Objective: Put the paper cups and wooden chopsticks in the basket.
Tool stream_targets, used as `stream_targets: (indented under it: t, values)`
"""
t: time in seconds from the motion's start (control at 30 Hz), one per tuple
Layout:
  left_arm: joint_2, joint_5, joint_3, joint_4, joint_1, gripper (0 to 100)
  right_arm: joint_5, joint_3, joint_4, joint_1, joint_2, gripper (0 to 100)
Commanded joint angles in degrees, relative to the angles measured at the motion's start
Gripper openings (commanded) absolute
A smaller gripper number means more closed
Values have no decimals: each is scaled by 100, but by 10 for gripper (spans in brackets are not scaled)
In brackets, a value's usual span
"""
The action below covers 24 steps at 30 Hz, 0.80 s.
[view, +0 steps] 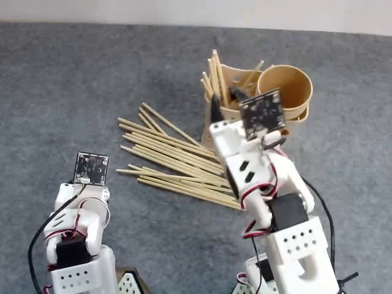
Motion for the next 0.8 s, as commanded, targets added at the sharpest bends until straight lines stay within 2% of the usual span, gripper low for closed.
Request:
stream_targets:
  t: [0.0,0.33,0.5,0.77]
  values:
    - [-57,-44,-48,-114,-57,88,-18,-119,664,-312,-198,118]
    - [-57,-44,-48,-123,-57,88,-9,110,1824,-1226,-154,77]
    - [-57,-44,-48,-123,-57,88,149,470,1930,-1622,-101,77]
    - [-57,-44,-48,-123,-66,88,431,752,1930,-1727,1332,77]
